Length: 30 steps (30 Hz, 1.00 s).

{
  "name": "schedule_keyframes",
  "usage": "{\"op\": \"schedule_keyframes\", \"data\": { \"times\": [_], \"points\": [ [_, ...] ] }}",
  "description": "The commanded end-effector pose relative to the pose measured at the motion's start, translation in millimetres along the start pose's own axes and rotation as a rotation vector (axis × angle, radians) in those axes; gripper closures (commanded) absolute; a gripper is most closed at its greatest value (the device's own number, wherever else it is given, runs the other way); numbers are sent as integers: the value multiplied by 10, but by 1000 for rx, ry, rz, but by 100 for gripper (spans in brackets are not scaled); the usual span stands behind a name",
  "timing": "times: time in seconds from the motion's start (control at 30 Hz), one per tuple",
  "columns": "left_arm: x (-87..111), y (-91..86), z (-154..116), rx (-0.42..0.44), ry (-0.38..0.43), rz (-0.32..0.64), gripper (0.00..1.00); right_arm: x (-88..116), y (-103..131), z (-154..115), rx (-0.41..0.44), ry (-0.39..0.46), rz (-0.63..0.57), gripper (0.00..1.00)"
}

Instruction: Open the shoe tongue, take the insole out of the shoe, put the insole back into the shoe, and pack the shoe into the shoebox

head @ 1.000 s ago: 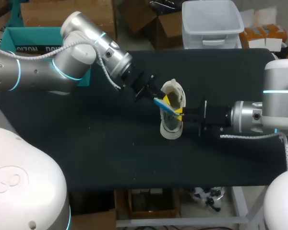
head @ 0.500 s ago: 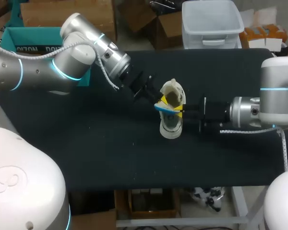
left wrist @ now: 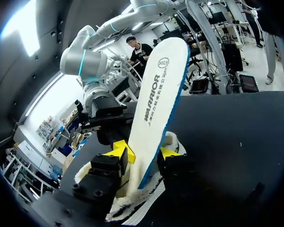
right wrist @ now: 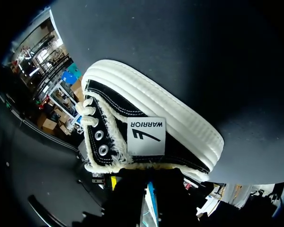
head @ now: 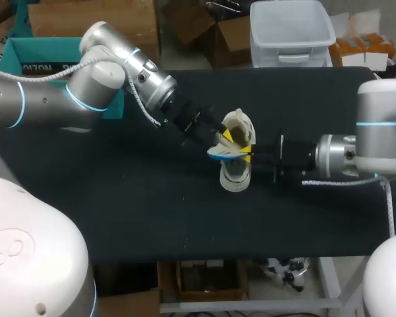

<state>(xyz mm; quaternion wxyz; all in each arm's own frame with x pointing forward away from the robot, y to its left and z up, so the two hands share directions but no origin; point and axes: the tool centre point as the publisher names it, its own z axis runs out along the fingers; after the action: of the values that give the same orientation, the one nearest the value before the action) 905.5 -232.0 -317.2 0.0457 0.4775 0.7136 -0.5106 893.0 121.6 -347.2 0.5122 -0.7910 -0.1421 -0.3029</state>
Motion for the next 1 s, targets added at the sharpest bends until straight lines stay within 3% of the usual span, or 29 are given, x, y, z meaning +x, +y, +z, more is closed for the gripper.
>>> {"op": "schedule_keyframes", "data": {
  "times": [0.03,0.1,0.33,0.4,0.5,0.57,0.63,0.7,0.73,0.83,0.9,1.0],
  "points": [
    [85,-116,-33,-7,-7,13,69,-28,17,-24,2,10,0,100],
    [101,-144,-12,1,2,15,78,-24,34,-28,4,11,1,100],
    [112,-174,71,4,17,21,78,-6,52,-47,5,10,5,100],
    [106,-174,79,4,15,24,100,-3,45,-50,4,9,6,100],
    [94,-159,78,-4,13,27,100,-8,13,-60,4,10,7,100],
    [91,-151,71,-11,11,27,100,-18,-33,-64,-3,8,8,54],
    [92,-145,67,-15,9,28,100,-31,-99,-53,-16,0,12,35],
    [98,-141,64,-18,7,28,100,-43,-165,-54,-32,-9,17,29],
    [100,-140,63,-19,7,28,100,-46,-202,-57,-42,-13,17,33],
    [110,-137,66,-18,4,26,100,-60,-292,-69,-60,-16,15,62],
    [118,-137,76,-17,2,25,100,-67,-342,-74,-66,-15,8,99],
    [127,-138,91,-16,3,23,100,-78,-372,-51,-58,-17,-3,100]
  ]
}}
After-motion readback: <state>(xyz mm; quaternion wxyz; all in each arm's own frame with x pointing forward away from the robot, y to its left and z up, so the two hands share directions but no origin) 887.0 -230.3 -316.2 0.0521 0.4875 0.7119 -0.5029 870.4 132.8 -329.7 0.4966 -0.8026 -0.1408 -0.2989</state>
